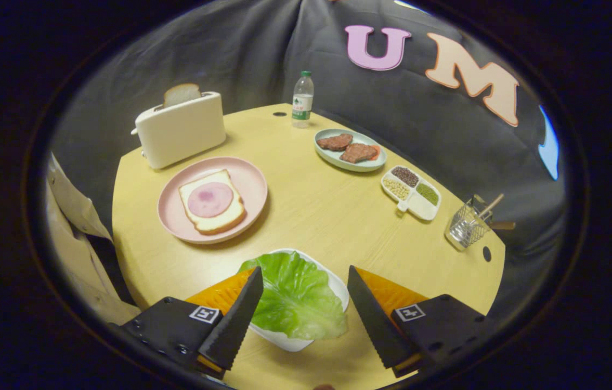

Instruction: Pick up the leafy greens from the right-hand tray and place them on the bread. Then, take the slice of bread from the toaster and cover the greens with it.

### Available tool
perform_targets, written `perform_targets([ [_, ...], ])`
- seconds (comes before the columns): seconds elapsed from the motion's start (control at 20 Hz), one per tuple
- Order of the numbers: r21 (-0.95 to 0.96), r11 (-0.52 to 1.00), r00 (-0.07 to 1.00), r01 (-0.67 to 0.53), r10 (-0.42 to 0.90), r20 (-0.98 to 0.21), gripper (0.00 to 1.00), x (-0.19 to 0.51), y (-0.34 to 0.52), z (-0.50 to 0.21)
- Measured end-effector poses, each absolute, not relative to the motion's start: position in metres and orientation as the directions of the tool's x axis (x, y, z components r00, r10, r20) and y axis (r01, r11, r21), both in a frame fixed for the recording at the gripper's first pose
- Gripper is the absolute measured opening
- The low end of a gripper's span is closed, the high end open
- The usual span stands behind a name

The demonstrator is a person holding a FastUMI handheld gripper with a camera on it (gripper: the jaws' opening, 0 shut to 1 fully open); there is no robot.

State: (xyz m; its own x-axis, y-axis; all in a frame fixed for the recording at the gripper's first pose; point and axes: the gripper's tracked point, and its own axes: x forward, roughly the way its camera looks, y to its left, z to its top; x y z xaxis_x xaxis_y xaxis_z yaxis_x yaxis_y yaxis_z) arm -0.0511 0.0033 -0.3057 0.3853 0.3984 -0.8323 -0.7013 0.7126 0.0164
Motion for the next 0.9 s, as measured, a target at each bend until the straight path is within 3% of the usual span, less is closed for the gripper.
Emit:
perform_targets([
  [0.4, 0.034, 0.667, 0.283, -0.744, 0.361, -0.889, 1.0, -0.068, 0.004, -0.345],
  [0.9, 0.127, 0.702, 0.18, -0.701, 0.347, -0.92, 1.0, -0.075, 0.002, -0.377],
])
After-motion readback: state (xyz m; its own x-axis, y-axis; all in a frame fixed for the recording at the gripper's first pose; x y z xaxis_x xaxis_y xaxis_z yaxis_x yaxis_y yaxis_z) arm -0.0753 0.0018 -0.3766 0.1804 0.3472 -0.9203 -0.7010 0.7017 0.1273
